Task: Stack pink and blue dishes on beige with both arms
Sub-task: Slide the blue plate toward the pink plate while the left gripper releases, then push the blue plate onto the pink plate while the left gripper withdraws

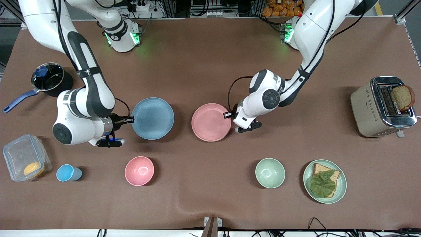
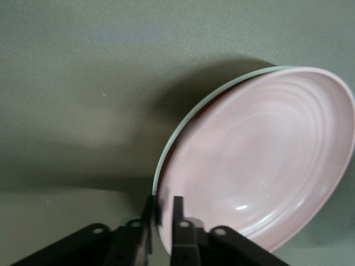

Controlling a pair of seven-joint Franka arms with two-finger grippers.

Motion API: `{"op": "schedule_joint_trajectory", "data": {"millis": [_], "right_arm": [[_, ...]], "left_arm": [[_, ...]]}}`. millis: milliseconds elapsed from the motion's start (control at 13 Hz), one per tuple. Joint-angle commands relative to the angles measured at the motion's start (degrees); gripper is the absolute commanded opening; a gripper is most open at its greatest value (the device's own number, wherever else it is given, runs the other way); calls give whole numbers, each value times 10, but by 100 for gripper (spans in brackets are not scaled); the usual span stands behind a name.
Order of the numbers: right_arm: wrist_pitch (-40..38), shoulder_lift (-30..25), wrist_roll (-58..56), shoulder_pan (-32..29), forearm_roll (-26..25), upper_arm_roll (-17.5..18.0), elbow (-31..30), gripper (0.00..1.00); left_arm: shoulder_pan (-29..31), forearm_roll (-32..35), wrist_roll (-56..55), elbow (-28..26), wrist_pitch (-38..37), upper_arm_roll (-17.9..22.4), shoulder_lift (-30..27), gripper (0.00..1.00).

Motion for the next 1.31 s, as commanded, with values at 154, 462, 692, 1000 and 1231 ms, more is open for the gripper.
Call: {"op": "schedule_joint_trajectory", "data": {"millis": [154, 462, 692, 1000, 1231], "right_arm": [[-6, 9, 9, 5, 23, -5, 17, 0], [-4, 12, 43, 37, 45, -5, 23, 0], [7, 26, 116, 85, 65, -5, 45, 0], [70, 62, 199, 160, 98, -5, 61, 0], [88, 90, 227, 191, 119, -5, 78, 0]], "left_arm": [[8, -16, -39, 2, -11, 0, -40, 100], [94, 40, -34, 26, -200, 13, -204, 100], [120, 200, -29, 99, -359, 15, -246, 100], [172, 260, 46, 221, -514, 9, -254, 100], [220, 218, 129, 260, -544, 14, -257, 100]]}}
